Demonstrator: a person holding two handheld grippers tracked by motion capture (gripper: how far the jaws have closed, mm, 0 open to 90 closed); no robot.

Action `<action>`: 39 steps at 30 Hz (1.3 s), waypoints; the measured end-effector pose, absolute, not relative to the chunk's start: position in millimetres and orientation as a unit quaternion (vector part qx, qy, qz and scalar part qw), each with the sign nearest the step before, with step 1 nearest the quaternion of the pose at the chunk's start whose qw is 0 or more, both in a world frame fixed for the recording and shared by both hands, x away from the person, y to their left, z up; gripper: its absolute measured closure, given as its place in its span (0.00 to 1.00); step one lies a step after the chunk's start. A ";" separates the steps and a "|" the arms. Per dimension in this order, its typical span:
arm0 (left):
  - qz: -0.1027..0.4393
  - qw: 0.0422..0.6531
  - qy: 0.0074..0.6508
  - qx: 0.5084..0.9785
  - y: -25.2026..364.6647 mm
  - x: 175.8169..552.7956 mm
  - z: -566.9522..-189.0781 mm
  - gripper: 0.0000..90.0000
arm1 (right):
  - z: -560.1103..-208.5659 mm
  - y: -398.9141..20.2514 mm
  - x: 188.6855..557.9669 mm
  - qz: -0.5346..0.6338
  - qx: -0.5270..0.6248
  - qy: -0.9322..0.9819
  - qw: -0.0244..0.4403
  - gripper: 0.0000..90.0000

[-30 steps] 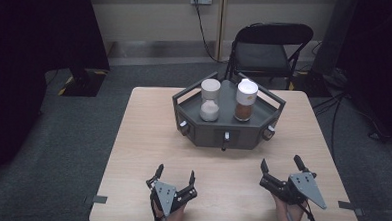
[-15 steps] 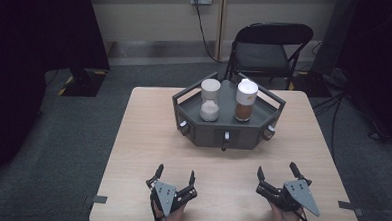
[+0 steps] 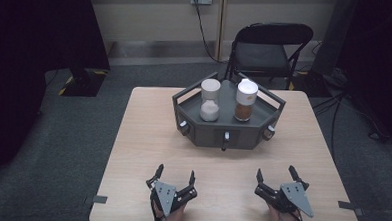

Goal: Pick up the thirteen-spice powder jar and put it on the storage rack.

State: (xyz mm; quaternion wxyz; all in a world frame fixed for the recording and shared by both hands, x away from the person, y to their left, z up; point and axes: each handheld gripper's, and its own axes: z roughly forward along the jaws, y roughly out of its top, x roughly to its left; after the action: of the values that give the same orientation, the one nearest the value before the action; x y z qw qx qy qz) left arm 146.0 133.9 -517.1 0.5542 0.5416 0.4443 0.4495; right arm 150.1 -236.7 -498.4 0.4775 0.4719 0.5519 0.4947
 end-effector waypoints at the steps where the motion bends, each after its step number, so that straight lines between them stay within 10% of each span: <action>1: 0.450 0.554 0.444 0.542 133.9 146.0 -517.1 0.00 | -500.3 -236.1 150.3 0.493 0.474 0.551 0.479 0.00; 39: 0.450 0.554 0.444 0.541 133.7 145.8 -517.3 0.00 | -516.2 -232.3 141.5 0.512 0.482 0.504 0.501 0.00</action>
State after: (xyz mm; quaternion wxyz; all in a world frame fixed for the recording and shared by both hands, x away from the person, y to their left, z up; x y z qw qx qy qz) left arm 145.8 133.7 -517.3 0.5542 0.5411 0.4445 0.4499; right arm 141.5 -232.3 -516.2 0.5010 0.4817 0.5045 0.5123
